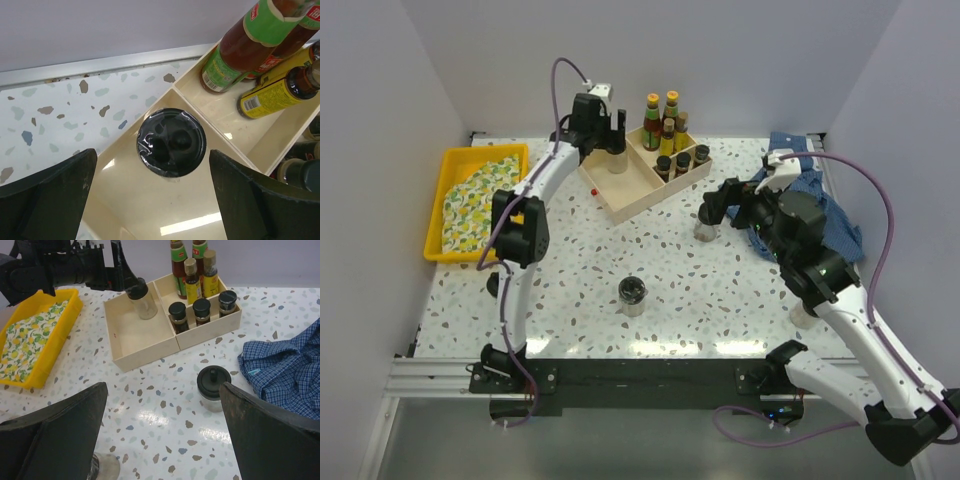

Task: Organize the condiment bottles
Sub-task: Place the bottle in the storage box, then pick up the bottle from the center of the board.

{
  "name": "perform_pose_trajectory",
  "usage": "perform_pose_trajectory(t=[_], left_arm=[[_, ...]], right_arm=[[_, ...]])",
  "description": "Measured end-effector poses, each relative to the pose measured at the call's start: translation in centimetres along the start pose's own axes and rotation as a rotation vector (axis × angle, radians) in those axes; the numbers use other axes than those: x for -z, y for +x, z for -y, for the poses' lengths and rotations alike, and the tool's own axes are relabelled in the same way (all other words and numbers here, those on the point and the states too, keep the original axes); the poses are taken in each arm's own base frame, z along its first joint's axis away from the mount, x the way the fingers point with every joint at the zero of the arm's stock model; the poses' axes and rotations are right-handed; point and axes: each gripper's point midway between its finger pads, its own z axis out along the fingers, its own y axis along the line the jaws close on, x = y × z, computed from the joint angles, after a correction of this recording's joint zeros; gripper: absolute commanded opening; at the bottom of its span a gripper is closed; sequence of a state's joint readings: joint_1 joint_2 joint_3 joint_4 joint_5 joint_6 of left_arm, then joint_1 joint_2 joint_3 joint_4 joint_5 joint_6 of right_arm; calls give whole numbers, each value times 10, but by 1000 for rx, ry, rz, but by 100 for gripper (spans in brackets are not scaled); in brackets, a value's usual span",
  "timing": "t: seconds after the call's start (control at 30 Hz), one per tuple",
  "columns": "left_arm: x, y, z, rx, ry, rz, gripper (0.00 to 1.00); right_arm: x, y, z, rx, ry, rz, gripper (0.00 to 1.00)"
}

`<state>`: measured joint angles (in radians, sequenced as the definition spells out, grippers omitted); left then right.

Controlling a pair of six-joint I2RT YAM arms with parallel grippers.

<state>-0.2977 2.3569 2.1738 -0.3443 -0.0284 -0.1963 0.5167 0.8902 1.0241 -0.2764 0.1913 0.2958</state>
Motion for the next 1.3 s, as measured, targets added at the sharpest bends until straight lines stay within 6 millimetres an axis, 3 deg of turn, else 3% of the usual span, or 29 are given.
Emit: perform_pose_trajectory(t=[0.13, 0.23, 0.37, 0.43, 0.57, 0.73, 0.83, 0.9, 0.93, 1.17, 1.3], left_arm=[[33, -23, -7, 44, -32, 22, 100], [73, -51, -20, 110, -59, 61, 100], [137, -76, -61, 177, -166, 123, 100], [172, -73, -86, 192, -264, 140, 100], [222, -47, -118, 231, -414, 121, 100], [259, -1, -139, 278, -521, 37, 100], [279, 17, -139, 283, -539, -9, 97], [294, 24, -137, 301, -546, -18, 85], [304, 27, -137, 320, -558, -12, 83], [383, 61, -137, 490, -643, 56, 83], [403, 96, -139, 597, -724, 3, 85]], right_arm=[[3, -2, 1, 1, 10, -8, 99], [5, 3, 7, -9, 48, -38, 99], [9, 10, 20, -58, 138, -79, 98], [13, 12, 28, -86, 189, -95, 99], [22, 9, 40, -130, 275, -98, 99], [27, 22, 49, -148, 342, -152, 99], [28, 31, 51, -148, 354, -190, 99], [28, 35, 49, -155, 345, -202, 99], [28, 36, 48, -156, 338, -208, 99], [30, 47, 46, -176, 322, -229, 99], [30, 60, 43, -183, 302, -265, 99]])
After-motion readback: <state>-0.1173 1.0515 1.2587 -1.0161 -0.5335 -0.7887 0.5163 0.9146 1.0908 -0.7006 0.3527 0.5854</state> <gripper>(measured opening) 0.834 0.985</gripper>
